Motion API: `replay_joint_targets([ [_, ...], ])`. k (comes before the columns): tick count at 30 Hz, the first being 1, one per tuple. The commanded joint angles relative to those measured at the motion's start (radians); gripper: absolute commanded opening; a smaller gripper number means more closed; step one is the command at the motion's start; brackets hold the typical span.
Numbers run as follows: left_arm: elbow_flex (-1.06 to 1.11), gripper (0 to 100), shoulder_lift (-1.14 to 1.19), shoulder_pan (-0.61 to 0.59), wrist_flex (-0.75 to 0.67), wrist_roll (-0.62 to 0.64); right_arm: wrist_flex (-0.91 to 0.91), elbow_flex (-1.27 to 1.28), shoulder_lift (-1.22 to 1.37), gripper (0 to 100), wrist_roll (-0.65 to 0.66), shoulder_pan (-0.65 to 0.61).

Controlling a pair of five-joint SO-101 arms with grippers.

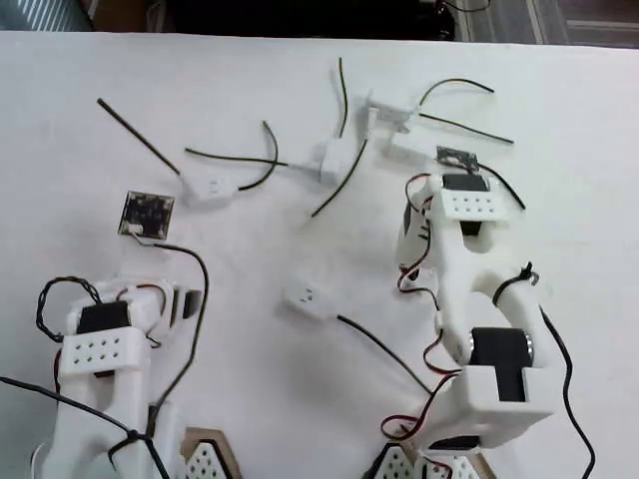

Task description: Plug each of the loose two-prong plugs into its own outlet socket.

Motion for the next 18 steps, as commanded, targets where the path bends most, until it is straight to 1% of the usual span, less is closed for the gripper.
replay_joint_targets([
  [1,-0.003,27,-0.025,-0.005,-0.021,-0.011,-0.050,-0.003,0.035,19.1,-0.043,0.007],
  [8,-0.003,27,-0.025,-0.005,-0.021,-0.011,-0.113,-0.012,0.174,18.0,-0.051,-0.016],
  [10,-0.003,27,-0.025,-0.005,-0.021,-0.011,-0.113,-0.012,0.182,12.3,-0.063,-0.016],
  [13,-0.003,27,-0.025,-0.005,-0.021,-0.011,-0.107,-0.028,0.160,0.8,-0.054,-0.016],
  [15,-0.003,27,-0.025,-0.005,-0.021,-0.011,-0.088,-0.034,0.140,2.9,-0.054,-0.007],
  [18,-0.003,27,-0.025,-0.005,-0.021,-0.028,-0.056,-0.038,0.094,1.9,-0.034,-0.015],
])
